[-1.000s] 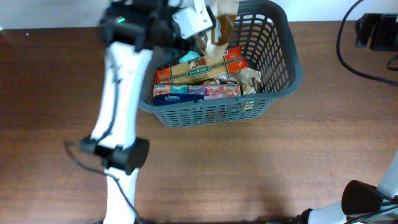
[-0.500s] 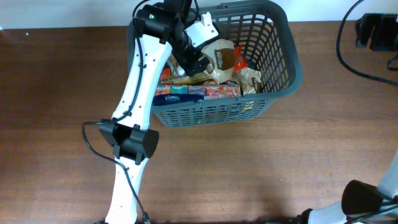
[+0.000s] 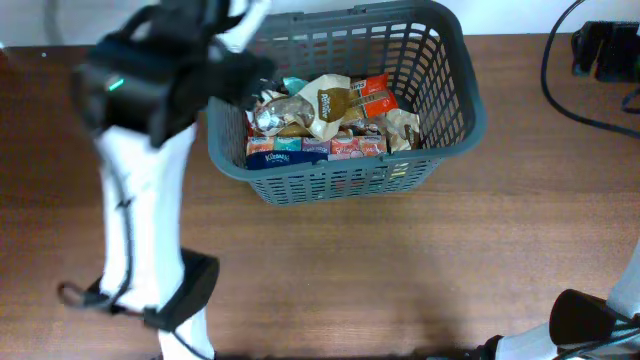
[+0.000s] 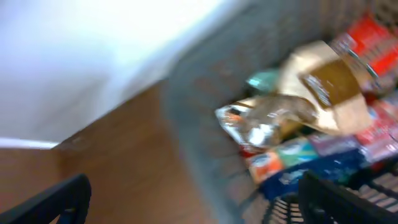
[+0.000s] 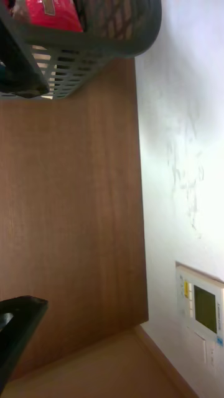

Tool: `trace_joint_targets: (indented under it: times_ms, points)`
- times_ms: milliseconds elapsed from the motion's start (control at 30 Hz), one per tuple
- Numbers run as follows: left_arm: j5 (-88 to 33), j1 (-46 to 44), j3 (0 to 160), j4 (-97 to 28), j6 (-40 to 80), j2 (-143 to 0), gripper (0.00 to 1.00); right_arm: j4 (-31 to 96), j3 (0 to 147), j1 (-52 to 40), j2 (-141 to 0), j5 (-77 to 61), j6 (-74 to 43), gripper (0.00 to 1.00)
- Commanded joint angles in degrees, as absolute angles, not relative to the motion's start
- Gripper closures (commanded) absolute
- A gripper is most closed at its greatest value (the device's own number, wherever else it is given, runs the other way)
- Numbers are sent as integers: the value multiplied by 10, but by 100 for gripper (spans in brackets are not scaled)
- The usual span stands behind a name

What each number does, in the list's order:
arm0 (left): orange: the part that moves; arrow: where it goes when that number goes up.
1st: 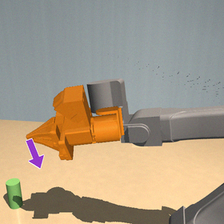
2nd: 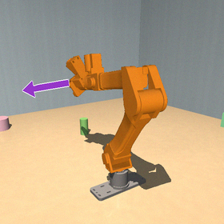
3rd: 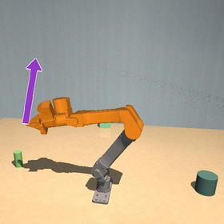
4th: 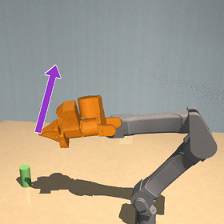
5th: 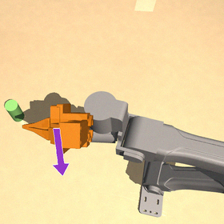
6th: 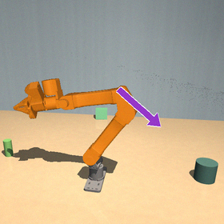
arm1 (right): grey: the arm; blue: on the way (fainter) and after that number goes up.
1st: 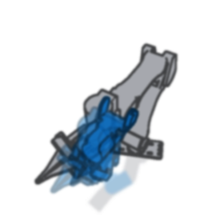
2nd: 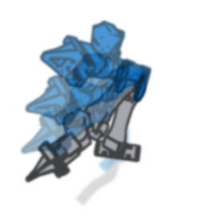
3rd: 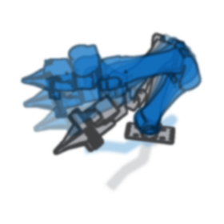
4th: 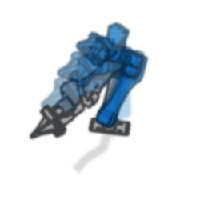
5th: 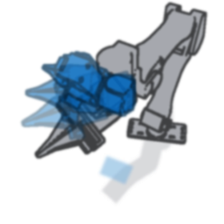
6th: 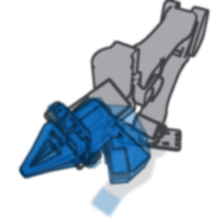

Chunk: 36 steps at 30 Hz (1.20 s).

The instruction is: Pack container

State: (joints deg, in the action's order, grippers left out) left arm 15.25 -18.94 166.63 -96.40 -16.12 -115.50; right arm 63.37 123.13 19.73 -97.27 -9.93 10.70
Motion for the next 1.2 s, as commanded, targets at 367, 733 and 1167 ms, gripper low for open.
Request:
trace_joint_targets:
  times_ms: [367,733,1167]
  points:
    - [253,35,1670,-967,-95,-985,1,633,1230,199,-973,-95,104,1]
    - [253,62,1670,-967,-95,-946,1,638,1230,194,-973,-95,104,1]
    - [253,62,1670,-967,-95,-946,1,638,1201,-27,-859,-95,104,1]
